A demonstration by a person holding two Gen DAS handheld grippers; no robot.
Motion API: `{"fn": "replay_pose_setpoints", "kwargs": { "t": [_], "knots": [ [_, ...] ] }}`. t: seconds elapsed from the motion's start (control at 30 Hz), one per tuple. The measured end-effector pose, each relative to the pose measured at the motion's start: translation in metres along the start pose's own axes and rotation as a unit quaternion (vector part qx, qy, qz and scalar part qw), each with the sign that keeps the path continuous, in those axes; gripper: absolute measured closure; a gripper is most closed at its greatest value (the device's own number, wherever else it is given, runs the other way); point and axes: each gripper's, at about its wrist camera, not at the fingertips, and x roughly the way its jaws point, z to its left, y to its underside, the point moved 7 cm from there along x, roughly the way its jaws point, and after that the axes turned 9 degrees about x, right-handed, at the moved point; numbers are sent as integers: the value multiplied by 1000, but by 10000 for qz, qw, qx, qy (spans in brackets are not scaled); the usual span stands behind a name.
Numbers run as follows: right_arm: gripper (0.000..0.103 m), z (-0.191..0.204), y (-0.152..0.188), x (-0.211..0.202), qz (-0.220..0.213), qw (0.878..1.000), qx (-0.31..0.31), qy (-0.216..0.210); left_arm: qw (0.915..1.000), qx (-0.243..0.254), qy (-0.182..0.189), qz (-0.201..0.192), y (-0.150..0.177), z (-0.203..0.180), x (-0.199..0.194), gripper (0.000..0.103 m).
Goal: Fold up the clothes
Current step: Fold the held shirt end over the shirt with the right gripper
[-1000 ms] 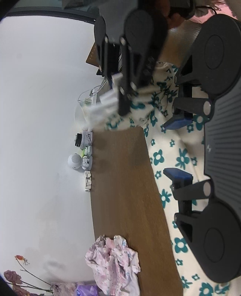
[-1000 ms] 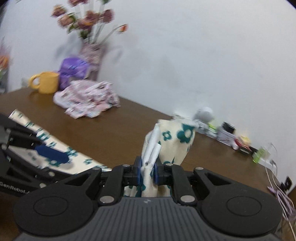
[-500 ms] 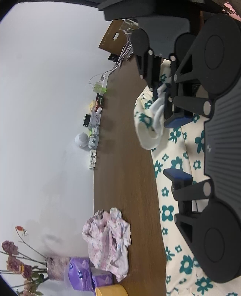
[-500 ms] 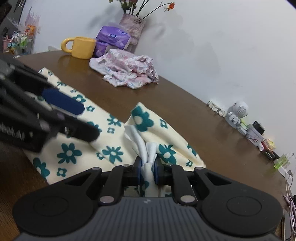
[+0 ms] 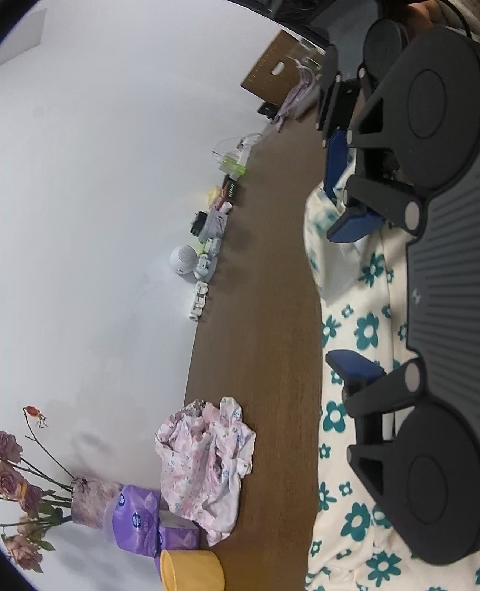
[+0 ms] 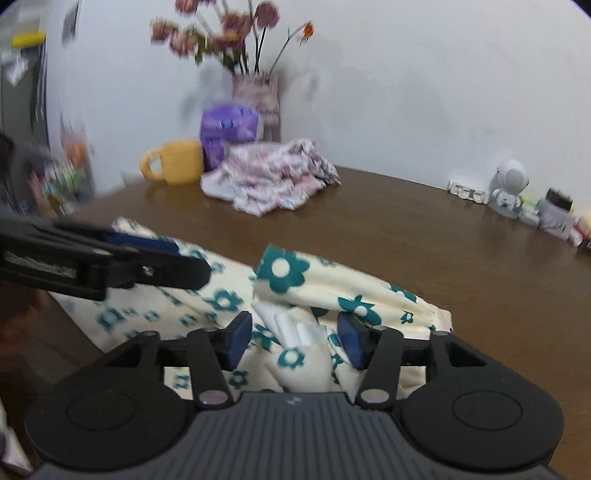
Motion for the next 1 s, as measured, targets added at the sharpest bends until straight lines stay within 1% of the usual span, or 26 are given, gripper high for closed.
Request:
{"fn": "replay_pose_setpoints", "kwargs": {
  "t": [0.03,0.07,0.23,0.33,0.43,0.47,0.53,0.6,0.63,0.8,0.9,1.0],
  "knots": [
    [41,-2,-1,-6,-55,9999,106,-109,10000,-34,31,-12,-2,-2,0,39],
    [41,-5,-2,-10,-89,9997,154,-145,10000,-35,41,-23,-3,-4,0,39],
    [41,-22,-1,-36,-266,9987,401,-162,9998,148,88,20,-7,-22,5,39],
    [41,-34,3,-52,-330,9986,409,-99,9995,240,169,83,-6,-35,10,39],
    [42,-44,12,-64,-285,9991,305,-30,9991,296,261,140,-4,-47,15,39],
    [47,-45,16,-67,-250,9993,283,-61,9990,315,288,159,-4,-50,17,40],
    [80,-43,24,-67,-133,9997,171,-143,9988,345,306,193,-2,-55,18,39],
    [95,-37,30,-63,-33,9998,-3,-220,9986,370,315,197,-1,-59,17,40],
    [99,-32,32,-61,3,9996,-127,-262,9986,397,307,190,-2,-61,15,40],
    [100,-11,39,-45,79,9952,-956,-195,9975,570,350,205,1,-67,9,40],
    [100,-11,47,-33,314,9939,-1035,-212,9955,737,458,381,8,-75,15,43],
    [100,-12,50,-30,383,9926,-1127,-250,9937,813,457,622,18,-79,30,50]
  ]
}}
